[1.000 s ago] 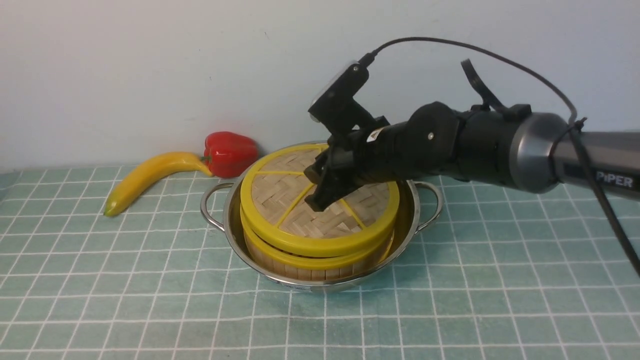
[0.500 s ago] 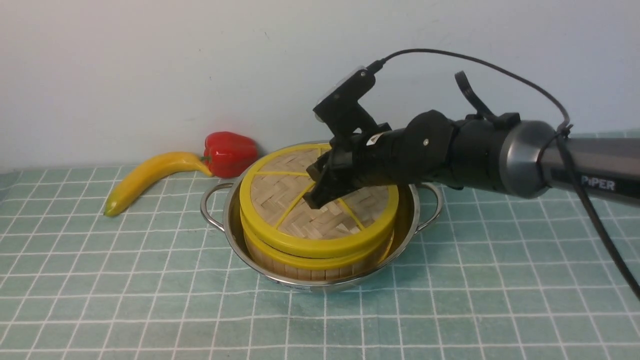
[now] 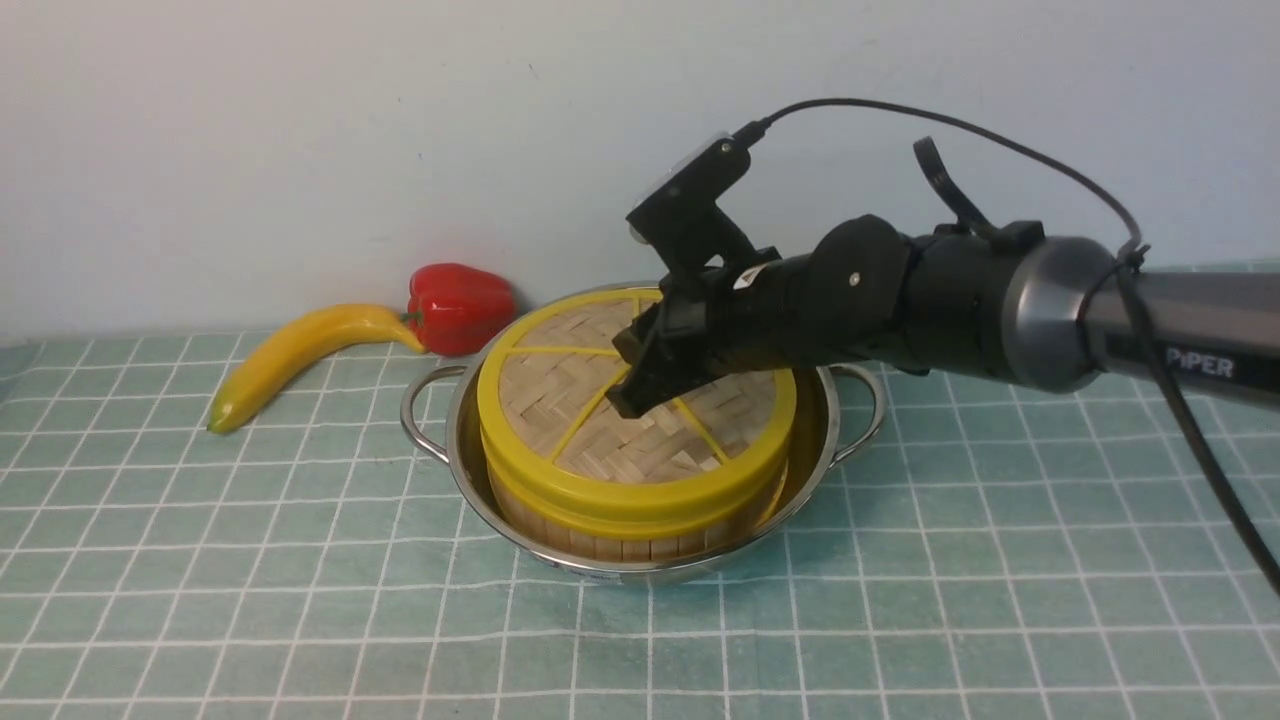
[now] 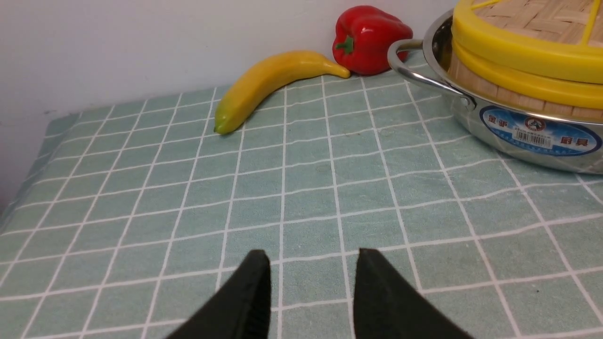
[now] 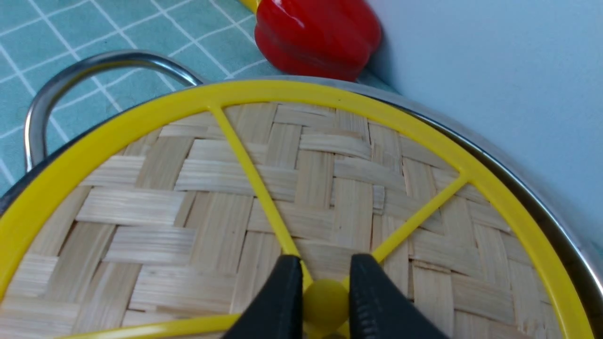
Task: Place the steamer in the pot on the blue tablecloth, and put the lid on the steamer.
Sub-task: 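Place the bamboo steamer lid onto the steamer basket in the pot with the right gripper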
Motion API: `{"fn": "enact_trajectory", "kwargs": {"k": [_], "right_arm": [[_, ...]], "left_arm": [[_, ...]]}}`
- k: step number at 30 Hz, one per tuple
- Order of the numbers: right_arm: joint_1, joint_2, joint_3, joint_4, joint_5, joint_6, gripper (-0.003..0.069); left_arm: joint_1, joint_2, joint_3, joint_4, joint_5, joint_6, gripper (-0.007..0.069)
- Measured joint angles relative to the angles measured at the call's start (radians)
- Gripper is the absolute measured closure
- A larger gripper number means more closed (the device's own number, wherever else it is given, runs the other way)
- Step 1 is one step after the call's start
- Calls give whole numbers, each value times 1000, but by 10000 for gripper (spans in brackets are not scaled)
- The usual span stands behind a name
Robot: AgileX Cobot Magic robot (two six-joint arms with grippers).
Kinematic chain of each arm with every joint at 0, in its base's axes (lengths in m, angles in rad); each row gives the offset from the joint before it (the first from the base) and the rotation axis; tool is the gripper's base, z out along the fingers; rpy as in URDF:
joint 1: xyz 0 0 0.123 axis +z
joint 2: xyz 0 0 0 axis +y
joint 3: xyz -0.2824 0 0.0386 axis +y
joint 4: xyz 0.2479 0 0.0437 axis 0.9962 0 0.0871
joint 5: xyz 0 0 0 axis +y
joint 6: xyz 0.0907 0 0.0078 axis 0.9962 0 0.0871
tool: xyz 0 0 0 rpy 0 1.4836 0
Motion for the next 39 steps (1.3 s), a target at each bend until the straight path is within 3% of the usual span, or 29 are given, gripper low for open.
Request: {"fn": "enact_trajectory", "kwargs": {"k": [39], "right_arm": [[7,-16,0,4,42,-50,522]], "left_arm": [[0,0,0,0,0,0,382]]}}
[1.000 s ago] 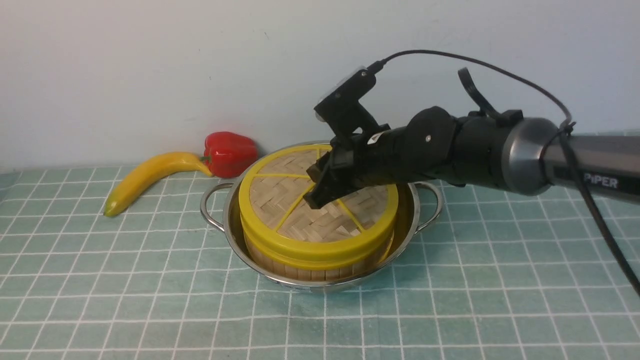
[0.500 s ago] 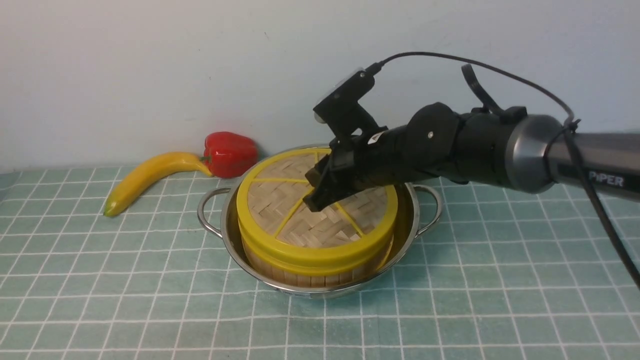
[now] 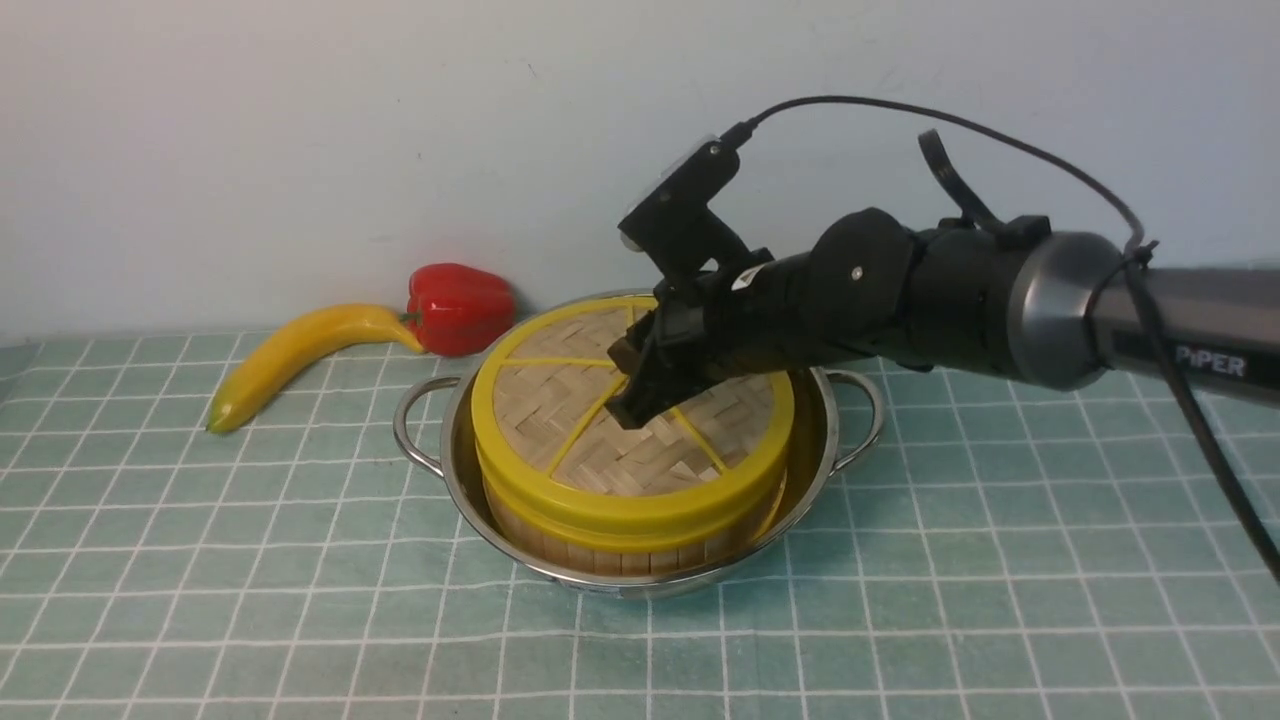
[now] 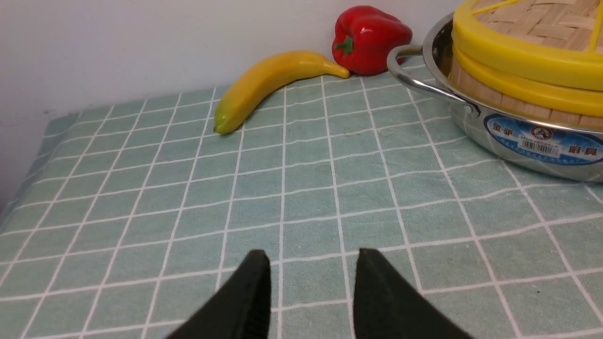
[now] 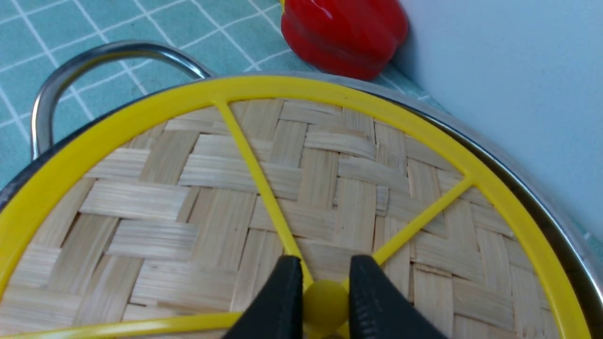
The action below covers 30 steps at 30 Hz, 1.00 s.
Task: Place the steamer in the pot on the blue tablecloth, and put the lid on the steamer.
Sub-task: 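Place the bamboo steamer lid onto the steamer basket in the pot with the right gripper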
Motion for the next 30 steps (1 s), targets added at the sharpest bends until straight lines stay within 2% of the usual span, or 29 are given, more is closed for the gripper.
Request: {"fn": "enact_trajectory", "kwargs": {"k": [14,30], "right_arm": [[22,-32,4,-9,24,-5,522],[-9,-13,4,-35,24,14,522]], "left_arm": [[0,0,0,0,0,0,382],[0,0,0,0,0,0,382]]}}
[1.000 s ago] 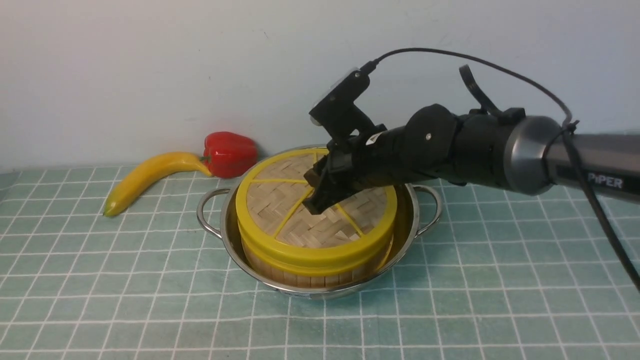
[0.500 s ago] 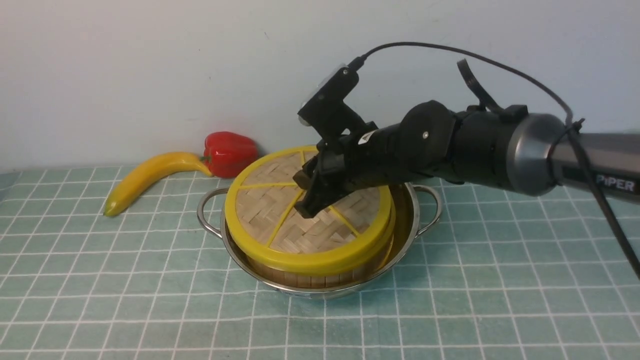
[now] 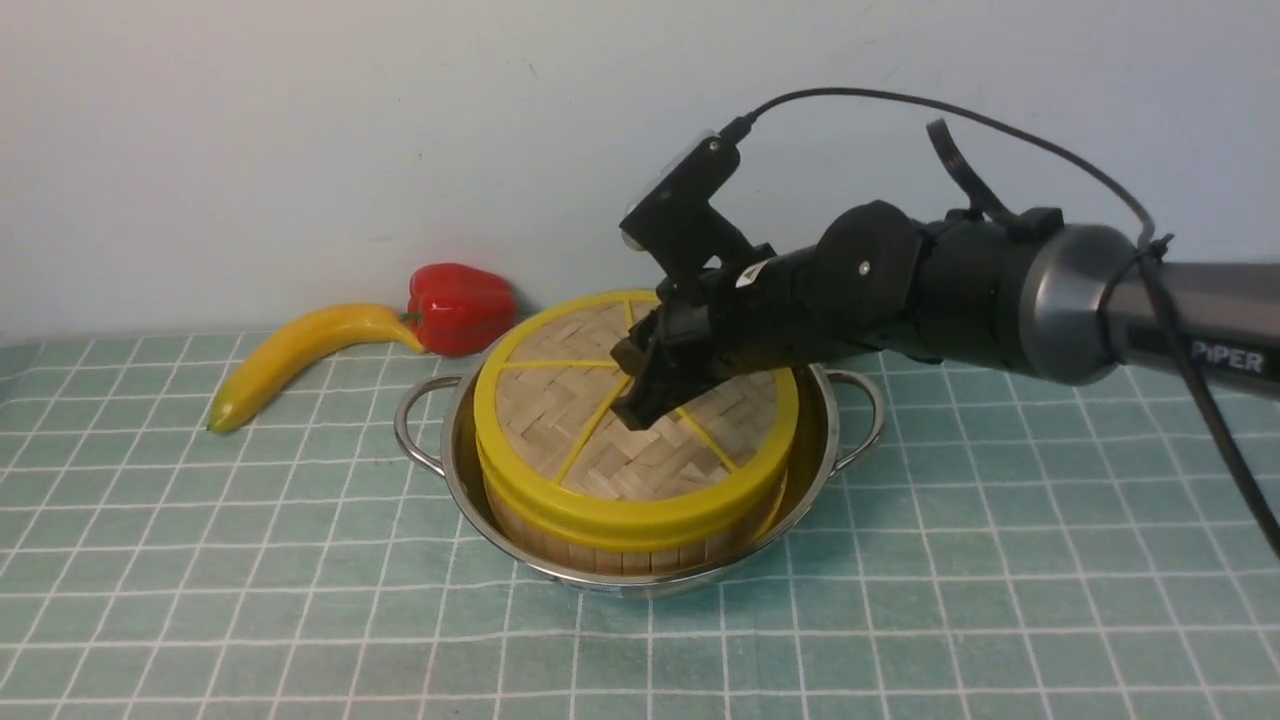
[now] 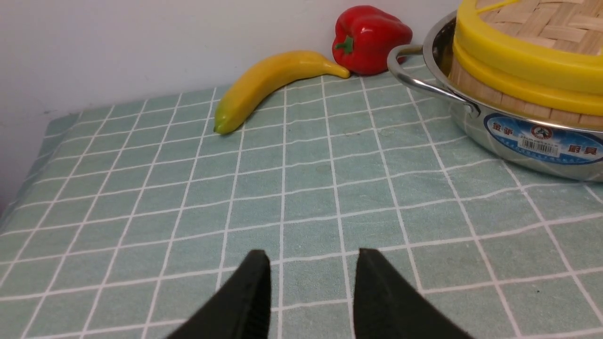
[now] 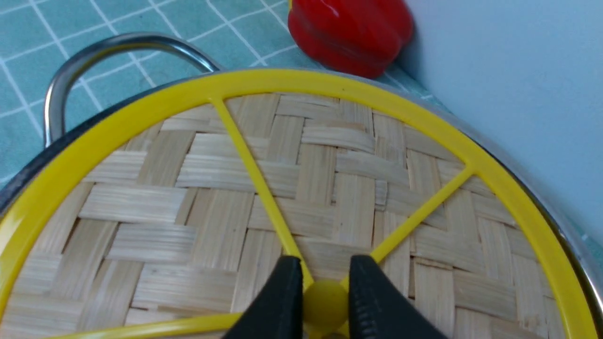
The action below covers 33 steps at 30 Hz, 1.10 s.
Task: Place the steamer in the pot on the blue tablecloth, and put the lid on the steamer.
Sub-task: 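Place the bamboo steamer lid onto the steamer basket in the pot with the right gripper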
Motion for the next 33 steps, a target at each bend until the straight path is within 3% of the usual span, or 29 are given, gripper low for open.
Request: {"fn": "enact_trajectory", "kwargs": {"k": [23,25,28,29,31,33], "right_arm": [[0,24,-4,20,0,-11,522],[0,23,-5,21,0,-12,503],[0,23,-3,20,20,-12,357],[0,23,-3,20,20,-12,357],[0,17,-3,19,20,-12,232],[0,11,-2,19,22,-12,201]], "left_arm": [[0,0,0,0,0,0,382],[0,0,0,0,0,0,382],[0,0,0,0,0,0,382],[0,0,0,0,0,0,382],[0,0,0,0,0,0,382],[0,0,0,0,0,0,382]]}}
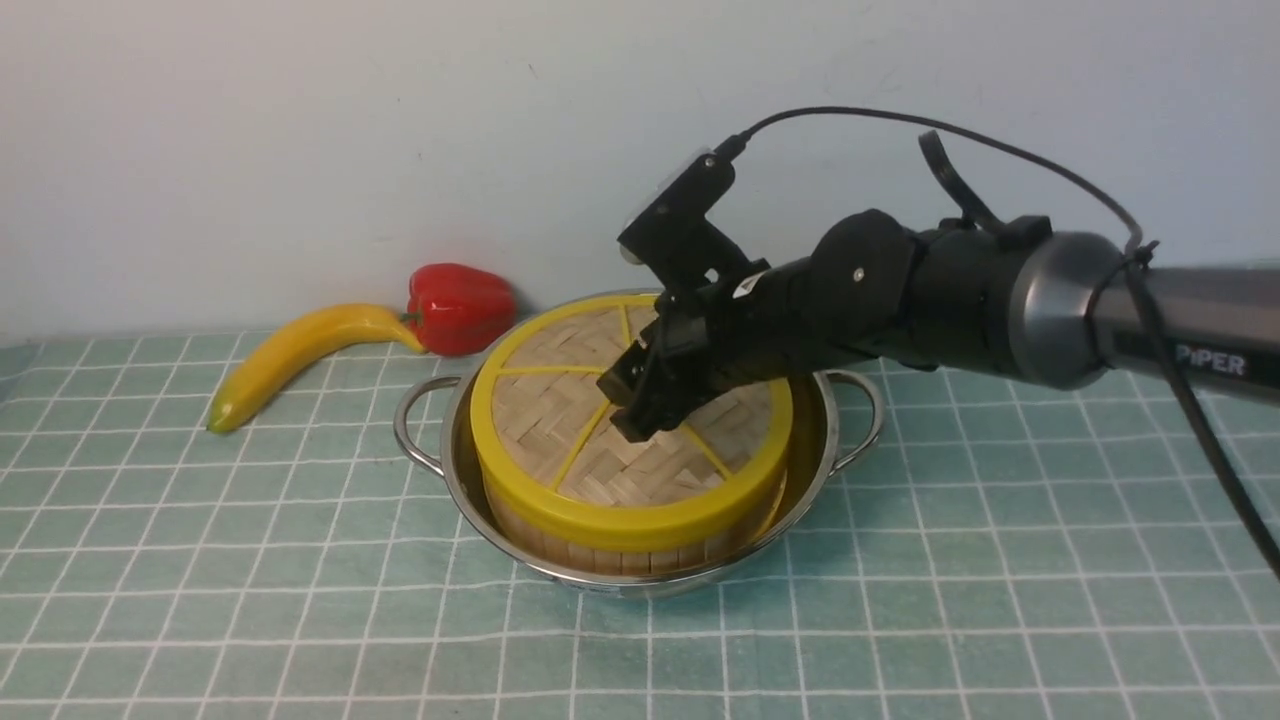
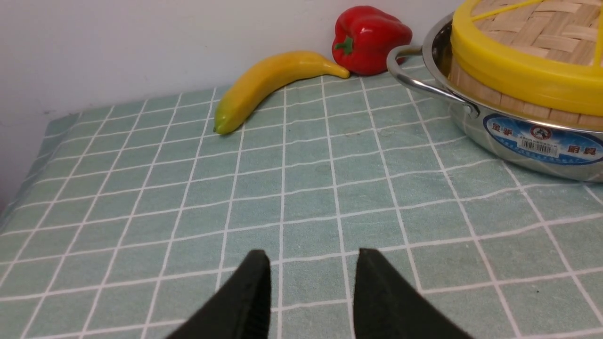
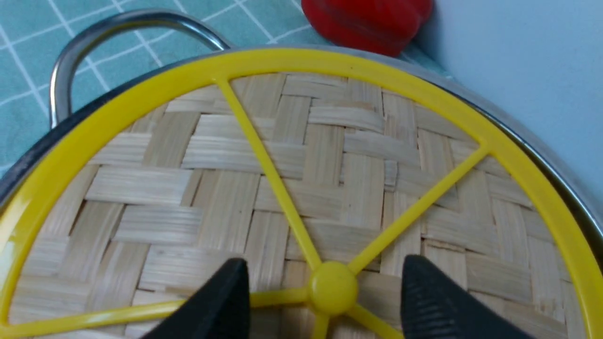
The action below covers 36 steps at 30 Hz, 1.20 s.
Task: Place the steamer in the pot on the blue tablecloth, and put the lid on the steamer.
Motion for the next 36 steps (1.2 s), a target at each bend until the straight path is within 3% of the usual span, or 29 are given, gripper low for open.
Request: {"fn": "enact_trajectory", "kwargs": {"k": [2,4,5,6,8,11,19,27,33,36], "right_arm": [[1,-38,4,9,6,0,203],[1,-95,5,13,2,0,287],[1,-102,5,13,3,0,287],[1,-164,5,14,-6,4,407],[-1,-244,5,14,-19,24,577],[-2,-337,2,14,-24,70,669],[-2,-395,1,14,-21,165,671],[-10,-395,2,-59,-20,138,664],[-105,-418,27,-174,79,256,657],[-197,-532,173,-224,59,377,652]], "left_arm": [[0,0,0,0,0,0,382],[0,0,0,0,0,0,382],[0,0,0,0,0,0,382],[0,0,0,0,0,0,382],[0,0,0,0,0,0,382],[0,0,0,0,0,0,382],[0,0,0,0,0,0,382],[0,0,0,0,0,0,382],[0,0,0,0,0,0,382],[0,0,0,0,0,0,382]]}}
